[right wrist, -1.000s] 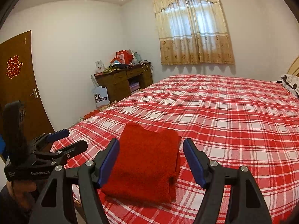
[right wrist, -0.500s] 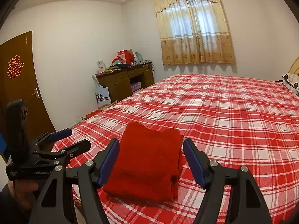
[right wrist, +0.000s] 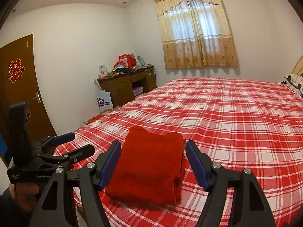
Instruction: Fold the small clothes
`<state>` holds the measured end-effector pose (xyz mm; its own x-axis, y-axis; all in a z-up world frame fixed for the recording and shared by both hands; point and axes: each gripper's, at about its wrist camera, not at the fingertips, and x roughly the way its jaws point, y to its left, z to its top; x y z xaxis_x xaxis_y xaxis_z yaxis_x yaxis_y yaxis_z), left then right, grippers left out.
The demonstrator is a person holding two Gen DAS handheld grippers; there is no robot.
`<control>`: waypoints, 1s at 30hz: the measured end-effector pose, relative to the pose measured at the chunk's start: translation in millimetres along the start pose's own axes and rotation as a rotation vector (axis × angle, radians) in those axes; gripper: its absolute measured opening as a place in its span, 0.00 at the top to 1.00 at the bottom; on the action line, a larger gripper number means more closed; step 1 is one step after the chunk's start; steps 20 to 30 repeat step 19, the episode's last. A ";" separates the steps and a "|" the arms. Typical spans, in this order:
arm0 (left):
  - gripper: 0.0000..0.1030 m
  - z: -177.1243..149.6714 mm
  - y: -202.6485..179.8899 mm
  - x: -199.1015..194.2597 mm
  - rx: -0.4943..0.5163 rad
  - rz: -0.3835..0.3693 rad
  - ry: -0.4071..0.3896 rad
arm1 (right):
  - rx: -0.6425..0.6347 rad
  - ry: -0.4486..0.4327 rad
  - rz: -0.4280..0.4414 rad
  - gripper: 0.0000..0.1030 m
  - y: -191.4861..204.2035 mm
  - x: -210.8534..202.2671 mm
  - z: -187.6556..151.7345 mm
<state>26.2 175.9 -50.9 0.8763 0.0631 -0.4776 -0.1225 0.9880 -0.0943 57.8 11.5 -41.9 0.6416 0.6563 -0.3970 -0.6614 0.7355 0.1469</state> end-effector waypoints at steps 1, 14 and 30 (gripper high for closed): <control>0.00 0.1 -0.2 0.0 0.004 -0.008 0.002 | -0.002 -0.003 0.000 0.31 0.6 -1.1 -0.3; 0.00 -1.3 4.2 8.3 -0.009 0.040 0.041 | -0.013 0.012 0.007 0.31 2.9 1.4 -3.2; 0.00 -4.3 6.6 9.8 -0.007 0.069 0.042 | -0.015 0.021 0.012 0.31 3.7 3.2 -3.3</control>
